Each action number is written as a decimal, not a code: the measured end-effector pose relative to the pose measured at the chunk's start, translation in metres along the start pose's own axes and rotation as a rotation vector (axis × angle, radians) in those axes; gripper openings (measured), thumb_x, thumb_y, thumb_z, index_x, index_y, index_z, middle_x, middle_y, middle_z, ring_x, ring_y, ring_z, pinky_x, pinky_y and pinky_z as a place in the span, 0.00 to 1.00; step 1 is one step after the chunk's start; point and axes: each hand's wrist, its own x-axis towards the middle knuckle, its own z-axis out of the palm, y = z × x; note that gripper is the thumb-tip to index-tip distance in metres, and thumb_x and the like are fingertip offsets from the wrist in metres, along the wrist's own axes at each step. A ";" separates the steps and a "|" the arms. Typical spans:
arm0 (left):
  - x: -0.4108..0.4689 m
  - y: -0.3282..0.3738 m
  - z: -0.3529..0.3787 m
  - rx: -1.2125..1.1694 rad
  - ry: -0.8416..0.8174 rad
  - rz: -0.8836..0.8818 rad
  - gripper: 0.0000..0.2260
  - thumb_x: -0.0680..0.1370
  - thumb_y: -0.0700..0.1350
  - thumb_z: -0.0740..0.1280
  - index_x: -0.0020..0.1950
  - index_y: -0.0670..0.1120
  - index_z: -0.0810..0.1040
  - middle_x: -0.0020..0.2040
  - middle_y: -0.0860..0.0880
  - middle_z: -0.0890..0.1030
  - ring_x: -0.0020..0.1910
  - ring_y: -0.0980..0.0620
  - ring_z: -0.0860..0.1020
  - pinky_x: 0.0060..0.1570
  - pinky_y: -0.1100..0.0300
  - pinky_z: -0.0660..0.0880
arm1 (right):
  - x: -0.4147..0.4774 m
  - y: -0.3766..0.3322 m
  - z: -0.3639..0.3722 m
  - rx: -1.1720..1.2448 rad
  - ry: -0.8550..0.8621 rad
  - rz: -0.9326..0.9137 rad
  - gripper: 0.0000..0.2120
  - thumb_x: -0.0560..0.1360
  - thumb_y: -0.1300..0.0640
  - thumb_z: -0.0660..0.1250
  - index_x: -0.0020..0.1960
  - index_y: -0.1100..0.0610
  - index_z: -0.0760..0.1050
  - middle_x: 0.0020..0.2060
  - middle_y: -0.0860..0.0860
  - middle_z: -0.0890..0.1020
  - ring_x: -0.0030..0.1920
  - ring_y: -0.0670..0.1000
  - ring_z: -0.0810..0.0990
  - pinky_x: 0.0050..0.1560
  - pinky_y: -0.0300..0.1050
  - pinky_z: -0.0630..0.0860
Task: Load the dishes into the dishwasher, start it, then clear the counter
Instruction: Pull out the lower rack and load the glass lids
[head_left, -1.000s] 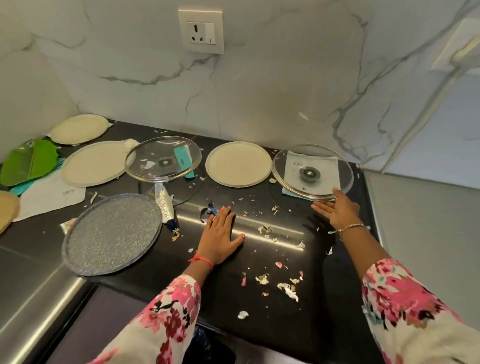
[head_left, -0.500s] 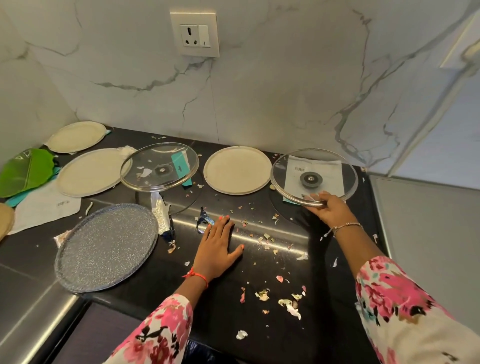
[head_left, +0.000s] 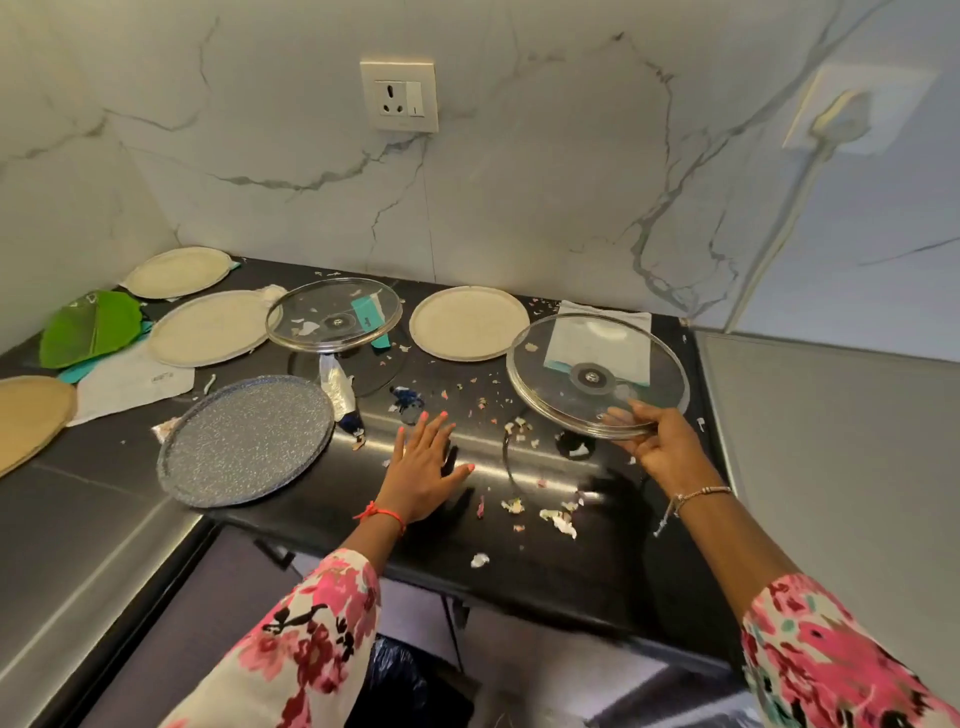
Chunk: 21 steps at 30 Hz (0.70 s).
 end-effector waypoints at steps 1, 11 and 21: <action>-0.017 0.003 0.001 -0.014 0.010 0.000 0.30 0.80 0.58 0.56 0.77 0.48 0.53 0.79 0.51 0.47 0.77 0.52 0.40 0.73 0.51 0.35 | -0.015 0.006 -0.007 -0.021 -0.011 -0.010 0.10 0.76 0.70 0.58 0.56 0.68 0.72 0.53 0.66 0.77 0.34 0.58 0.82 0.49 0.57 0.78; -0.242 0.038 0.036 -0.012 0.133 0.004 0.30 0.80 0.57 0.58 0.77 0.46 0.54 0.79 0.50 0.49 0.77 0.52 0.43 0.74 0.53 0.37 | -0.206 0.097 -0.121 -0.094 -0.114 -0.036 0.08 0.76 0.69 0.54 0.44 0.64 0.71 0.27 0.58 0.83 0.27 0.57 0.83 0.26 0.49 0.80; -0.447 0.096 0.122 -0.068 -0.059 -0.060 0.30 0.80 0.58 0.57 0.77 0.46 0.53 0.79 0.49 0.50 0.78 0.52 0.44 0.74 0.54 0.36 | -0.362 0.199 -0.272 -0.120 0.056 0.179 0.09 0.76 0.70 0.54 0.43 0.65 0.72 0.26 0.58 0.82 0.24 0.56 0.81 0.23 0.49 0.79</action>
